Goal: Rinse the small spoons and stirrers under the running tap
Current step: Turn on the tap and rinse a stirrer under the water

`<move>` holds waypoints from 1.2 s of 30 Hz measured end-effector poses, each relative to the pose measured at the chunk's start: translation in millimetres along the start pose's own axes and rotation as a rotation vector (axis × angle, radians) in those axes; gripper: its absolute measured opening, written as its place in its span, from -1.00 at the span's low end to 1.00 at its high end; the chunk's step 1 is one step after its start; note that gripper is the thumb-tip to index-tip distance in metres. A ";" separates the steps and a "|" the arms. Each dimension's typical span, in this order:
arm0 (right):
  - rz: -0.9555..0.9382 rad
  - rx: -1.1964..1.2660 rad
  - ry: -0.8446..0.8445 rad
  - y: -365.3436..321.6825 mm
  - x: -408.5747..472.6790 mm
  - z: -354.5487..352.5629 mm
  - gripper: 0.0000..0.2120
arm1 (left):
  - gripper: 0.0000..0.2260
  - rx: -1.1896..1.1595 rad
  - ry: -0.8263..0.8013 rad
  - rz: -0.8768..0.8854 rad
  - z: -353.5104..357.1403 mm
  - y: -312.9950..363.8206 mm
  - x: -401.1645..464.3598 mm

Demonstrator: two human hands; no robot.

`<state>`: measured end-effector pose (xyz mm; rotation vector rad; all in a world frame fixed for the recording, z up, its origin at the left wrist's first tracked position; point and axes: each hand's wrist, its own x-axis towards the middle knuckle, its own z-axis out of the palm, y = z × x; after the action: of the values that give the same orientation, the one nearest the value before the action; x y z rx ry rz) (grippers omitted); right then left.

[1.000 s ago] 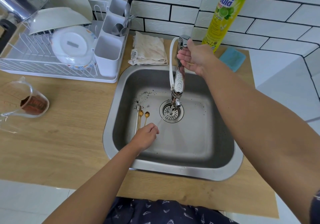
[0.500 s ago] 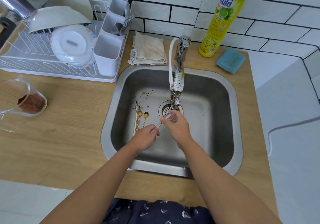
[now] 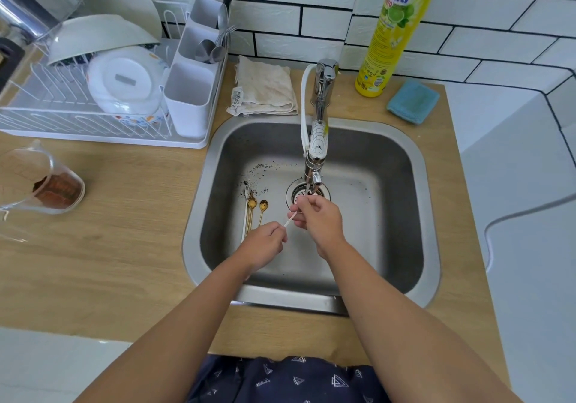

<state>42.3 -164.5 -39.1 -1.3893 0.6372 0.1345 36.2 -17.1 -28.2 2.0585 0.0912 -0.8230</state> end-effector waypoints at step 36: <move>0.003 0.063 -0.227 2.9 2.0 -11.5 -0.80 | -0.50 0.050 0.016 -0.123 -1.0 -6.0 7.7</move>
<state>38.8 -175.3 -43.1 -1.2898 0.4514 0.2683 40.5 -14.5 -36.7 2.1234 0.2098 -0.8918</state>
